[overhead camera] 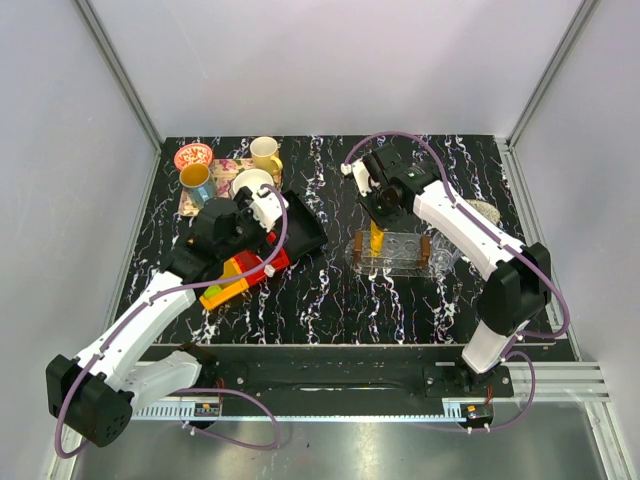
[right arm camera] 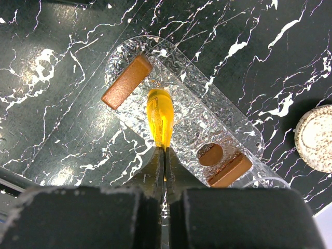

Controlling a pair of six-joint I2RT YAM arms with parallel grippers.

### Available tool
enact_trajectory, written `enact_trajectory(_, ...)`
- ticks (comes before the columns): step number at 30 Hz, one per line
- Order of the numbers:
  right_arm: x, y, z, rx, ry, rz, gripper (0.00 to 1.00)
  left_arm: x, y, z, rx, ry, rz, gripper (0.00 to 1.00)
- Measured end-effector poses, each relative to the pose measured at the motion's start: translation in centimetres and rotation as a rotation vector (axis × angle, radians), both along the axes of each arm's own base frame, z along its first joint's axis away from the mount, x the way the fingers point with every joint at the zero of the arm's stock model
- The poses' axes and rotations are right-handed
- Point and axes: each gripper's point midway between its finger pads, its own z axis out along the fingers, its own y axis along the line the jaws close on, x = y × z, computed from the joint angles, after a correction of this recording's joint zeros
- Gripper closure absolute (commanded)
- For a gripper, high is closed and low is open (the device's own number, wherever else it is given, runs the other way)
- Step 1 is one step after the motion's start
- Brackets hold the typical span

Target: Prepare toiletry sets of a toothbrush and toothpaste on the tray

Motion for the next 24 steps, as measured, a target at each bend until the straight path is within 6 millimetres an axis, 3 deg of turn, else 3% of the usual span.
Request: enact_trajectory(24, -0.29, 0.47, 0.01, 0.024, 0.014, 0.015, 1.00, 0.03, 0.04, -0.01, 0.000, 0.001, 0.001, 0.03)
